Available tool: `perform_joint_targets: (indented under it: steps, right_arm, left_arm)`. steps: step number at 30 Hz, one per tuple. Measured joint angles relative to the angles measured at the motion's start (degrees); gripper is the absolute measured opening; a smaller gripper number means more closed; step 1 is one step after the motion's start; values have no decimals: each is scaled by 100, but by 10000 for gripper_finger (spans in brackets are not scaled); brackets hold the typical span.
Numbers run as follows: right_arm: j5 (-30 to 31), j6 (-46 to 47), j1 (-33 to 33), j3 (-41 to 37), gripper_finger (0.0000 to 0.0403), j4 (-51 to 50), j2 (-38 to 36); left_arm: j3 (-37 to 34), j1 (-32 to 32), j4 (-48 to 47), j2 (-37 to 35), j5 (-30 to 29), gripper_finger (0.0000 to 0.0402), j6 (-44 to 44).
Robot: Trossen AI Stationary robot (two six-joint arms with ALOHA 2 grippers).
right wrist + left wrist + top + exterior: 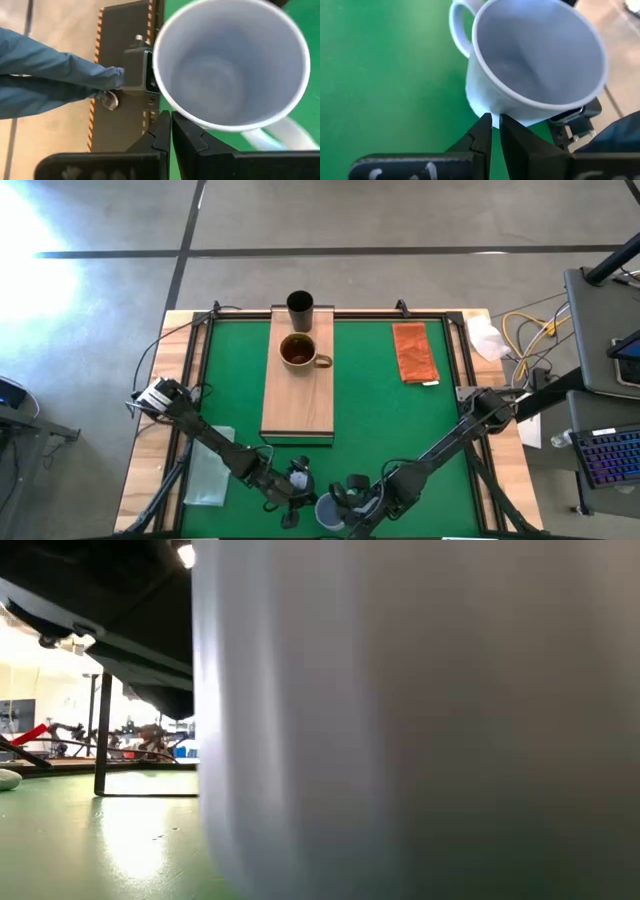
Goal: Stack small to large cups/mugs on shelf
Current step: Put the gray mug on the shelf
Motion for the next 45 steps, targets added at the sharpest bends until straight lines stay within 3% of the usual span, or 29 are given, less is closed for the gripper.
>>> perform_joint_targets:
  steps: [12, 21, 28, 37, 45]
  right_arm:
    - [-482, 73, 32, -4, 9, -663, -21]
    - [217, 116, -15, -7, 9, -744, -89]
    - [306, 10, -153, -7, 9, -405, -78]
    - [-444, -38, -184, -9, 9, -9, 41]
    - [-451, -8, -184, -9, 9, -279, -27]
  left_arm:
    - [-45, -34, -561, -340, -158, 22, -27]
    - [-55, -502, -518, -393, -159, 22, -459]
    - [-57, -463, -418, -389, -404, 22, -186]
    - [-63, -197, -433, -384, -454, 22, 197]
    - [-66, -195, -849, -401, -408, 22, 152]
